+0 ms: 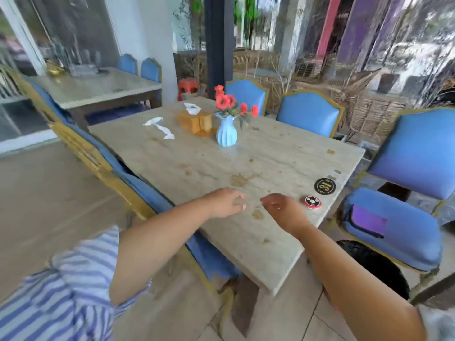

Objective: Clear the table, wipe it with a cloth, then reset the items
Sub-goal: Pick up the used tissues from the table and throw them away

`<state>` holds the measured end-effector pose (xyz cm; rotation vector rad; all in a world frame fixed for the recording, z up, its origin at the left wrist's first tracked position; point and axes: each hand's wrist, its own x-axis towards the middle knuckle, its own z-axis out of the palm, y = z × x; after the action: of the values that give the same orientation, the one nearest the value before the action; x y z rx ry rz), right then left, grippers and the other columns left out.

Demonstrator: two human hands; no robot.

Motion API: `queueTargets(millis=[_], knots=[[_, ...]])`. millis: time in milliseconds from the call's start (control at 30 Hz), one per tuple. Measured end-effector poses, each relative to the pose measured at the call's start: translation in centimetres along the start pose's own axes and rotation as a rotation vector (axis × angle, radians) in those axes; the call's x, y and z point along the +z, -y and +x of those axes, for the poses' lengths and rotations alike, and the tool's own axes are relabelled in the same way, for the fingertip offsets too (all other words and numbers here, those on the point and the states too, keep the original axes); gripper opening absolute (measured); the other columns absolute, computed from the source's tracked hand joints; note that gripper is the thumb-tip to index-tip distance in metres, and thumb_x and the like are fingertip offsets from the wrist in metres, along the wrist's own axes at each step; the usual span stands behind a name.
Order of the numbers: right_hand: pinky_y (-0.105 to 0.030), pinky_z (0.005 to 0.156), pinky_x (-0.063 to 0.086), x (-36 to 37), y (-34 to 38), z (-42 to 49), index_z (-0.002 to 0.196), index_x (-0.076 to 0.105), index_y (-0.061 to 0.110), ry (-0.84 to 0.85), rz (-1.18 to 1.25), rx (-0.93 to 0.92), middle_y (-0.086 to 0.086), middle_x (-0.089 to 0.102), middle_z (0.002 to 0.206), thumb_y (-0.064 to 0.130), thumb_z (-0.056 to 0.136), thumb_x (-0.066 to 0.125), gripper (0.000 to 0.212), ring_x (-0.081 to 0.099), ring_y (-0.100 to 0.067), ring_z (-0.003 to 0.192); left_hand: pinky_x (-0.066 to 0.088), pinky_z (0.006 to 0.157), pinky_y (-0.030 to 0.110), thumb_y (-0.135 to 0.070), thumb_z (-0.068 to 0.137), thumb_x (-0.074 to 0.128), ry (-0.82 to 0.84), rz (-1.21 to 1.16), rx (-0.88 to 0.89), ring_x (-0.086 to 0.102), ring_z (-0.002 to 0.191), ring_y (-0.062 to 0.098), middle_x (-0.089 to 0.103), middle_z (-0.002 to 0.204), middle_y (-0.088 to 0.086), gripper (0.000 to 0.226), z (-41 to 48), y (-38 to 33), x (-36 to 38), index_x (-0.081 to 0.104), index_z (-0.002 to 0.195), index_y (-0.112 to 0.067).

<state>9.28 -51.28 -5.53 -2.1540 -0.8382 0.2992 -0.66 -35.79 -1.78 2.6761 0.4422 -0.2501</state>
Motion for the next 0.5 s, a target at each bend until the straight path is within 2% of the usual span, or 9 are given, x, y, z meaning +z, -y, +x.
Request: queueTargets(millis=[100,200,367,500], knots=[[-0.011,0.073,0.036,4.1,5.3,3.8,0.104,0.07,0.011,-0.049,0.023,0.021,-0.003,0.068,0.114,0.018,0.09,0.057,0.02,0.063,-0.021,0.104,0.034,0.103,0.027,-0.039,0.096,0.047,0.01,0.057,0.007,0.041,0.132,0.024,0.04,0.147,0.01,0.048,0.0,6.0,-5.0,0.042,0.137,-0.014],[-0.015,0.081,0.038,8.3,10.1,7.7,0.104,0.07,0.011,-0.054,0.034,0.005,-0.004,0.067,0.114,0.017,0.09,0.058,0.02,0.063,-0.022,0.104,0.034,0.099,0.025,-0.039,0.096,0.047,-0.014,0.094,0.008,0.042,0.131,0.025,0.042,0.145,0.01,0.048,-0.2,12.3,-9.2,0.043,0.137,-0.014],[-0.024,0.09,0.042,14.5,16.1,13.2,0.103,0.07,0.011,-0.008,0.032,-0.013,-0.003,0.068,0.11,0.021,0.09,0.057,0.021,0.062,-0.021,0.104,0.034,0.101,0.028,-0.04,0.096,0.045,-0.018,0.074,-0.027,0.039,0.133,0.025,0.038,0.148,0.009,0.05,0.3,22.2,-14.3,0.04,0.139,-0.013],[-0.024,0.085,0.043,19.0,18.9,18.6,0.104,0.069,0.014,0.022,-0.002,0.006,-0.004,0.068,0.111,0.024,0.089,0.058,0.022,0.062,-0.021,0.104,0.031,0.106,0.033,-0.041,0.097,0.044,-0.023,0.019,-0.046,0.036,0.136,0.023,0.035,0.15,0.006,0.052,2.7,30.1,-16.9,0.037,0.14,-0.014]])
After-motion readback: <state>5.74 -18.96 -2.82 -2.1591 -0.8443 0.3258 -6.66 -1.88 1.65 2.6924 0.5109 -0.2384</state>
